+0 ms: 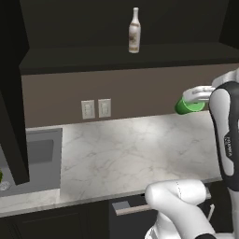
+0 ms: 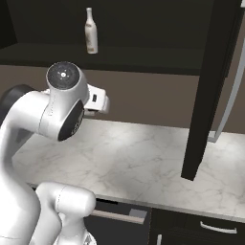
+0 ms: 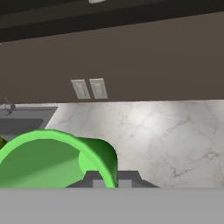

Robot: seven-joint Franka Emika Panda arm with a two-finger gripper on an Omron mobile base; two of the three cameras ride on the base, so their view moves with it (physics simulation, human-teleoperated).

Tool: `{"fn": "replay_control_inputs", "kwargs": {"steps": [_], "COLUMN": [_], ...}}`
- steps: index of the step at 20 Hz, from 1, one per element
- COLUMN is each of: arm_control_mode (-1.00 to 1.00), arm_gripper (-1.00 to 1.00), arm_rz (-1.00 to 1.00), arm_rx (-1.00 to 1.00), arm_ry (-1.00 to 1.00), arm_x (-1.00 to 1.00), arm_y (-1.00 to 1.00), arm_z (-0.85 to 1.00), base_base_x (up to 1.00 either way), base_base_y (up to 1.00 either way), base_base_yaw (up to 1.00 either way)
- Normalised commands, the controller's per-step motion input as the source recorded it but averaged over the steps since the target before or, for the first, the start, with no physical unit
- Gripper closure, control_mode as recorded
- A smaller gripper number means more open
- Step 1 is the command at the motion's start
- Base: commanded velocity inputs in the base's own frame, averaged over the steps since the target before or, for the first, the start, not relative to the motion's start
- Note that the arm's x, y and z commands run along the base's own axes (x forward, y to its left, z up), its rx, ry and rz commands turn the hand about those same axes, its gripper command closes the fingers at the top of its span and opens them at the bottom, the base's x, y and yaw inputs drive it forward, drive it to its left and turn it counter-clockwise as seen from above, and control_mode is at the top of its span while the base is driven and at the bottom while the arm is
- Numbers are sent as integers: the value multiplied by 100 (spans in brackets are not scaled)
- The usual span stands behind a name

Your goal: Open the cabinet directly in front. Then move the liquor and the cup to the dining counter with the jar on it.

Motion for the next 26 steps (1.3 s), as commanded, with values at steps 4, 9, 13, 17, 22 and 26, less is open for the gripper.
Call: {"fn": "replay_control_inputs", "kwargs": {"steps": [4, 9, 13, 17, 22, 26], "arm_control_mode": [-100, -100, -100, -100, -100, -100], "arm_gripper": [100, 100, 100, 100, 100, 100], "arm_rz": [14, 10, 0, 0, 0, 0], "arm_rx": [0, 0, 0, 0, 0, 0], "arm_ry": [0, -12, -24, -3, -2, 0], "arm_x": [-52, -8, 0, 0, 0, 0], "arm_y": [3, 2, 0, 0, 0, 0], "arm_z": [-10, -1, 0, 0, 0, 0], "base_base_x": [0, 0, 0, 0, 0, 0], "base_base_y": [0, 0, 0, 0, 0, 0], "base_base_yaw": [0, 0, 0, 0, 0, 0]}}
